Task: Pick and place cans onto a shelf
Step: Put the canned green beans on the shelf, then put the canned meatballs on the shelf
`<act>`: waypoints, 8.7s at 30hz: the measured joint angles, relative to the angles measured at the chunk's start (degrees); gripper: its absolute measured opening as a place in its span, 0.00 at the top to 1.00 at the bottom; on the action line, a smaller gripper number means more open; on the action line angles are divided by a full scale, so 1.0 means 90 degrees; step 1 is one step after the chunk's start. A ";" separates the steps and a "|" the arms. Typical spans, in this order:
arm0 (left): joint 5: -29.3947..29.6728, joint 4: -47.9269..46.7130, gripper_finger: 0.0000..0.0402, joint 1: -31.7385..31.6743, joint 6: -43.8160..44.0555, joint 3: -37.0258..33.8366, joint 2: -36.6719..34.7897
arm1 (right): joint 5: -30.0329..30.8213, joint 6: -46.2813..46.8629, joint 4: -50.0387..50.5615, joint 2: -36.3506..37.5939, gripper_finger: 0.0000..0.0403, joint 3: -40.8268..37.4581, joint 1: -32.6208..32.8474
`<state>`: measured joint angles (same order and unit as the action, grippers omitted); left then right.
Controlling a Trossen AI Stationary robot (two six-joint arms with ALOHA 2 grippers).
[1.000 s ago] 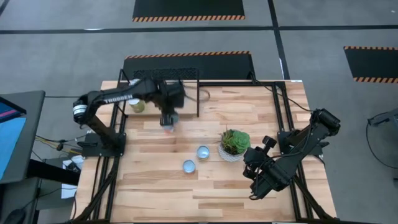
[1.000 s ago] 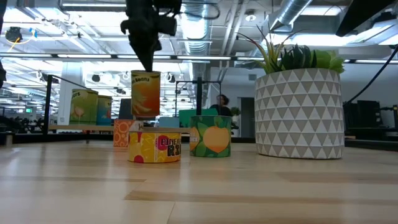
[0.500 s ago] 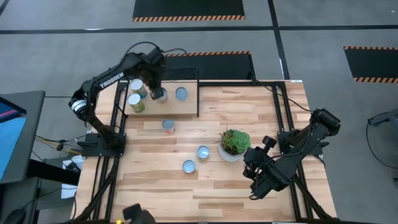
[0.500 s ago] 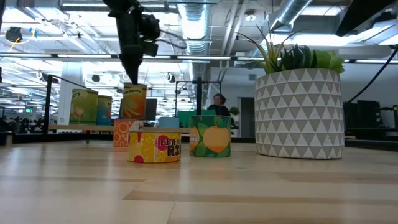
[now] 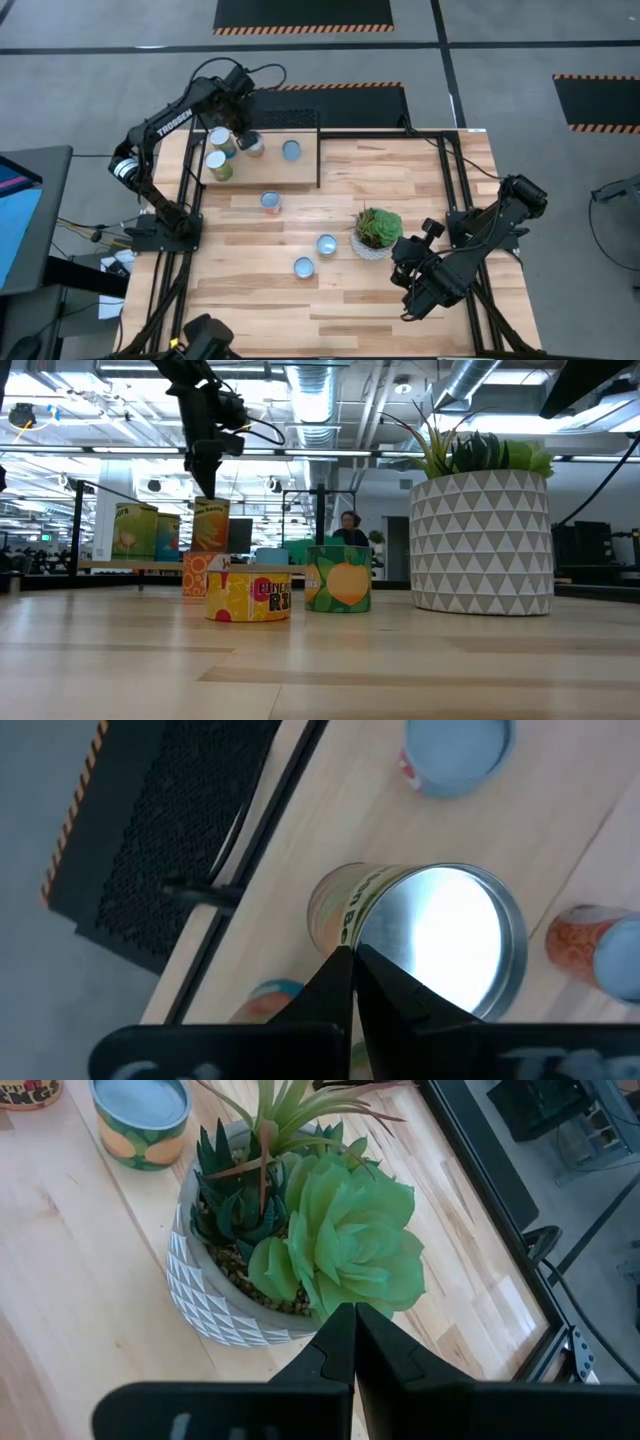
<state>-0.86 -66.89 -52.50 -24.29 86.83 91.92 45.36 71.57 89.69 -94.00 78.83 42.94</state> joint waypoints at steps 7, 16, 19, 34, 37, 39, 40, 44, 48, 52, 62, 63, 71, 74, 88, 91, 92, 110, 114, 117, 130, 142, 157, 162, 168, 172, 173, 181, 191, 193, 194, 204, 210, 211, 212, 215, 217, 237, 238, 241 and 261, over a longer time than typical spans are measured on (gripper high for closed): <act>0.0155 -0.0234 1.00 0.0042 -0.0026 -0.0102 0.0000 | -0.0002 -0.0002 -0.0002 0.0000 0.93 -0.0002 0.0012; 0.0143 0.0151 1.00 0.0060 0.0163 -0.0443 0.0010 | -0.0010 -0.0002 -0.0013 0.0000 0.93 -0.0002 0.0012; 0.0207 0.0265 1.00 0.0060 0.0204 -0.0578 0.0010 | -0.0015 -0.0002 -0.0032 0.0000 0.93 -0.0002 0.0012; 0.0567 0.0641 0.90 0.0062 0.0209 -0.0636 0.0007 | -0.0029 -0.0002 -0.0070 0.0000 0.93 -0.0002 0.0012; 0.0784 0.0639 0.86 0.0067 0.0206 -0.0636 0.0007 | -0.0029 -0.0002 -0.0073 0.0000 0.93 -0.0002 0.0012; 0.0825 0.0610 0.84 0.0064 0.0280 -0.0622 0.0006 | -0.0029 -0.0003 -0.0068 0.0000 0.93 -0.0002 0.0012; 0.0713 0.0554 0.84 0.0064 0.0336 -0.0574 0.0005 | -0.0029 -0.0003 -0.0068 0.0000 0.93 -0.0002 0.0012; -0.1077 0.0268 0.83 0.0181 0.0555 -0.0322 -0.0022 | -0.0029 -0.0005 -0.0067 0.0000 0.93 -0.0002 0.0012; -0.1882 0.0276 0.85 0.0610 0.0586 -0.0407 -0.0024 | -0.0029 -0.0007 -0.0066 0.0000 0.93 -0.0002 0.0007; -0.1065 0.0559 0.87 0.1139 0.0321 -0.0699 -0.0012 | -0.0027 -0.0015 -0.0063 0.0000 0.93 -0.0003 0.0005; 0.0783 0.0836 0.89 0.1590 0.0157 -0.0994 -0.0012 | -0.0032 -0.0017 -0.0044 0.0000 0.93 -0.0151 0.0007; 0.0846 0.0840 0.89 0.1573 0.0157 -0.1020 -0.0012 | -0.0032 -0.0017 -0.0039 0.0000 0.93 -0.0151 0.0006; 0.1199 0.0838 0.89 0.1353 0.0158 -0.1101 -0.0012 | -0.0034 -0.0003 -0.0044 0.0000 0.93 -0.0148 0.0007; 0.1197 0.0832 0.89 0.1278 0.0160 -0.1100 -0.0012 | -0.0036 -0.0002 -0.0048 0.0000 0.93 -0.0148 0.0007; 0.1320 0.0756 0.89 0.1118 0.0287 -0.1100 -0.0012 | -0.0051 -0.0002 -0.0049 0.0000 0.93 -0.0146 0.0006; 0.0601 0.0749 0.89 0.1215 0.0415 -0.1046 -0.0010 | -0.0049 -0.0006 -0.0044 -0.0001 0.93 -0.0146 0.0007; 0.0295 0.0737 0.89 0.1271 0.0448 -0.0995 -0.0009 | -0.0049 -0.0007 -0.0044 0.0000 0.93 -0.0146 0.0007; -0.0260 0.0532 0.89 0.3420 0.1142 -0.1732 -0.0005 | -0.0041 -0.0122 -0.0074 -0.0001 0.93 -0.0138 0.0017; -0.0230 0.0793 0.89 0.3597 0.1440 -0.2154 -0.0005 | -0.0044 -0.0126 -0.0083 0.0000 0.93 -0.0138 0.0017; -0.0192 0.1032 0.89 0.3636 0.1578 -0.2390 -0.0005 | -0.0044 -0.0127 -0.0080 0.0000 0.93 -0.0138 0.0017; -0.0720 0.1565 0.89 0.3875 0.1734 -0.2999 -0.0005 | -0.0046 -0.0128 -0.0085 0.0000 0.93 -0.0138 0.0017; -0.1030 0.1485 0.89 0.3943 0.1918 -0.2755 -0.0005 | -0.0044 -0.0126 -0.0088 -0.0001 0.93 -0.0138 0.0017; -0.0711 0.1512 0.89 0.4479 0.2150 -0.2867 -0.0007 | -0.0034 -0.0132 -0.0092 0.0000 0.93 -0.0140 0.0017; -0.0830 0.1511 0.89 0.4473 0.2183 -0.2771 -0.0007 | -0.0032 -0.0128 -0.0092 -0.0001 0.93 -0.0141 0.0017; -0.0849 0.1409 0.89 0.4588 0.2351 -0.2756 -0.0007 | -0.0032 -0.0128 -0.0092 -0.0002 0.93 -0.0141 0.0017; -0.0826 0.1384 0.89 0.4736 0.2446 -0.2756 -0.0007 | -0.0032 -0.0128 -0.0095 0.0000 0.93 -0.0141 0.0017; -0.0824 0.1384 0.89 0.4771 0.2446 -0.2756 -0.0007 | -0.0032 -0.0128 -0.0095 -0.0002 0.93 -0.0141 0.0017; -0.0303 0.1411 0.89 0.4943 0.2450 -0.2759 -0.0007 | -0.0032 -0.0128 -0.0094 -0.0001 0.93 -0.0141 0.0017; -0.0484 0.1406 0.89 0.4943 0.2557 -0.2761 -0.0007 | -0.0033 -0.0129 -0.0095 -0.0002 0.93 -0.0141 0.0017; -0.0484 0.1397 0.89 0.4941 0.2613 -0.2761 -0.0007 | -0.0034 -0.0128 -0.0096 -0.0001 0.93 -0.0141 0.0017; -0.0480 0.1383 0.89 0.4948 0.2632 -0.2761 -0.0007 | -0.0034 -0.0126 -0.0095 -0.0002 0.93 -0.0141 0.0017; -0.0238 0.1379 0.89 0.5104 0.2721 -0.2766 -0.0002 | -0.0036 -0.0124 -0.0096 -0.0002 0.93 -0.0141 0.0017; -0.0023 0.1433 0.89 0.5179 0.2732 -0.2799 0.0000 | -0.0039 -0.0124 -0.0095 0.0000 0.93 -0.0141 0.0017; 0.0044 0.1473 0.89 0.5179 0.2732 -0.2846 0.0000 | -0.0041 -0.0124 -0.0097 0.0000 0.93 -0.0141 0.0017; 0.0083 0.1522 0.89 0.5178 0.2749 -0.2915 0.0000 | -0.0048 -0.0124 -0.0097 -0.0002 0.93 -0.0141 0.0017; 0.0104 0.1665 0.89 0.5176 0.2832 -0.3112 -0.0005 | -0.0052 -0.0124 -0.0102 -0.0001 0.93 -0.0141 0.0017; 0.0117 0.1743 0.89 0.5176 0.2913 -0.3199 -0.0022 | -0.0051 -0.0124 -0.0101 0.0000 0.93 -0.0141 0.0017; 0.0689 0.1042 0.99 0.5161 0.2760 -0.2196 0.0032 | -0.0043 -0.0177 -0.0091 -0.0001 0.93 -0.0141 0.0010; 0.0879 0.0873 0.99 0.5143 0.2687 -0.2049 0.0032 | -0.0041 -0.0177 -0.0090 -0.0001 0.93 -0.0141 0.0010; 0.1224 0.0685 1.00 0.5003 0.2315 -0.1594 0.0017 | -0.0032 -0.0190 -0.0090 0.0000 0.93 -0.0141 0.0010; 0.0457 0.1527 1.00 0.1827 0.0265 -0.1336 0.0010 | -0.0032 -0.0177 -0.0092 -0.0002 0.93 -0.0143 0.0010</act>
<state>3.25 -53.15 -36.06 -21.91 74.81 92.01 45.08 69.97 88.86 -94.02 77.54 43.03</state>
